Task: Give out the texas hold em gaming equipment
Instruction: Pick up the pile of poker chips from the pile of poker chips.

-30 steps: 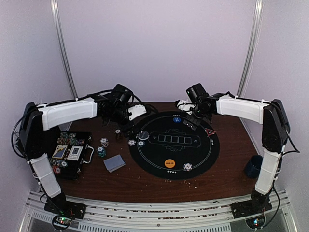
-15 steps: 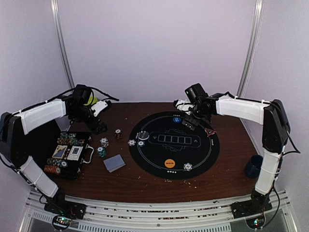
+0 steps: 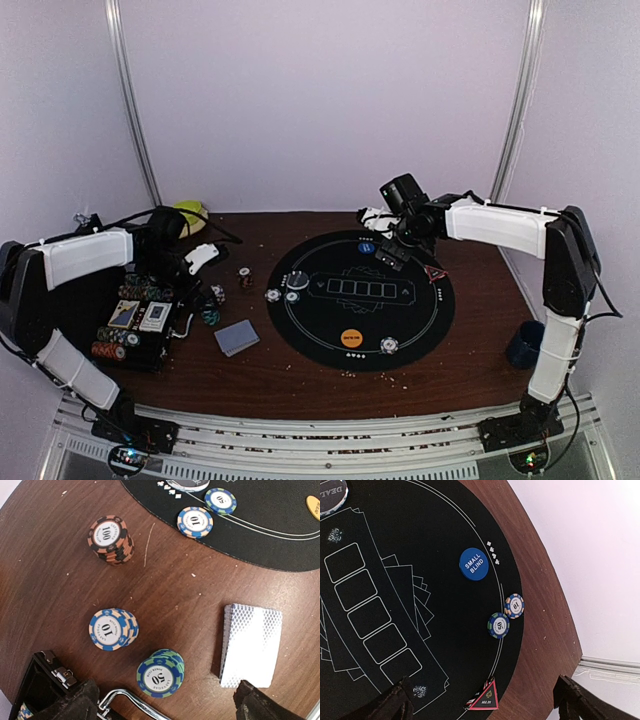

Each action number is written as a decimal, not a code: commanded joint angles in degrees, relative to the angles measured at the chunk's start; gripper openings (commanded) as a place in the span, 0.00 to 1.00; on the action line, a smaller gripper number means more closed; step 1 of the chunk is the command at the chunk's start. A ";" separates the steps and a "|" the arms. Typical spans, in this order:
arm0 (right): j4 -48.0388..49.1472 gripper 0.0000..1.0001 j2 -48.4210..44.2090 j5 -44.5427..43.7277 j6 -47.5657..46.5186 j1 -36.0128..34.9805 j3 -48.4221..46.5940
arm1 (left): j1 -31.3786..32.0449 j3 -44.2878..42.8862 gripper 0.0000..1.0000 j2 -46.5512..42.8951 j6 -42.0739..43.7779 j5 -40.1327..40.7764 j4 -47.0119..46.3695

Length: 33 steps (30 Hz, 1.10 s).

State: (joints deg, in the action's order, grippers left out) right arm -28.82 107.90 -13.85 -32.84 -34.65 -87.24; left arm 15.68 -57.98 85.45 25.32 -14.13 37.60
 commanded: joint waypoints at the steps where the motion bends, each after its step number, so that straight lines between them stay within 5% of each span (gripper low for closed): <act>1: 0.68 1.00 -1.58 -1.71 0.10 -0.76 0.76 | -1.27 1.18 0.97 0.79 0.92 1.04 -2.20; 20: 1.32 1.00 -1.73 -3.09 -0.38 -1.29 1.37 | -3.98 0.97 0.82 9.19 2.13 -2.16 -4.05; 33: 1.30 1.00 -1.61 -3.29 -0.47 -1.47 1.31 | -4.00 1.02 0.58 10.23 2.12 -2.08 -4.47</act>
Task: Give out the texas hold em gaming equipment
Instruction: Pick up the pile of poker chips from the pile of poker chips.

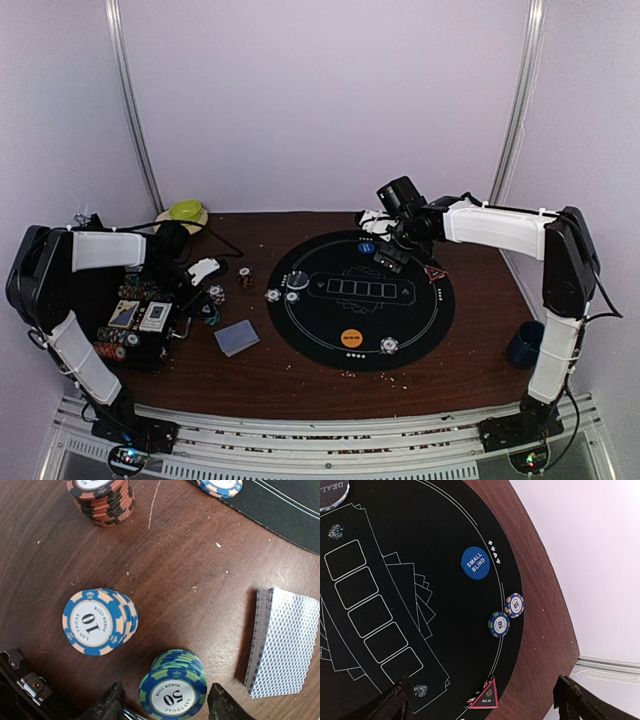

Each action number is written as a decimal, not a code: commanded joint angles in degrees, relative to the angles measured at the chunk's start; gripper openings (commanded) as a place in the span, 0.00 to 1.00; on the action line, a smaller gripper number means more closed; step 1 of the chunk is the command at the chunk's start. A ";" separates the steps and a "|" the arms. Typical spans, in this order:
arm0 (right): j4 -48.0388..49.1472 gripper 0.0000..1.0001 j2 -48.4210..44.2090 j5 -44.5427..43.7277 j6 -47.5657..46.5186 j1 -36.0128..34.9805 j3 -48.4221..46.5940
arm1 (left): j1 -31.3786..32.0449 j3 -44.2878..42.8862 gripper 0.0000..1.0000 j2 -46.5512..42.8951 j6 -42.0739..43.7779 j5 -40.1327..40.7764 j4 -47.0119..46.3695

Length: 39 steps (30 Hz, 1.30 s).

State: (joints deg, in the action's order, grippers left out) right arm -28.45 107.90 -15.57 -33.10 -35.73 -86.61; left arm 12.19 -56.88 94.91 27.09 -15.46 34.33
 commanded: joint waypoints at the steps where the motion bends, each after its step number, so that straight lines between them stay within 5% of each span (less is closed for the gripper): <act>1: 0.96 1.00 -1.67 -1.54 -0.21 -0.44 0.73 | -0.50 0.00 0.58 0.73 0.48 -0.83 -1.11; 28: 1.20 1.00 -1.89 -1.86 -0.34 -0.65 0.91 | -0.48 0.17 0.57 1.71 1.17 -1.76 -0.49; 39: 1.29 1.00 -1.90 -1.92 -0.31 -0.75 0.91 | -0.52 0.16 0.42 0.98 1.18 -1.94 -0.49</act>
State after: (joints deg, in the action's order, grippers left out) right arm -28.40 107.90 -16.49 -33.15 -36.10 -86.61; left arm 12.14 -56.86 96.14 27.68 -16.64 34.46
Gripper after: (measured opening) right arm 0.999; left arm 0.430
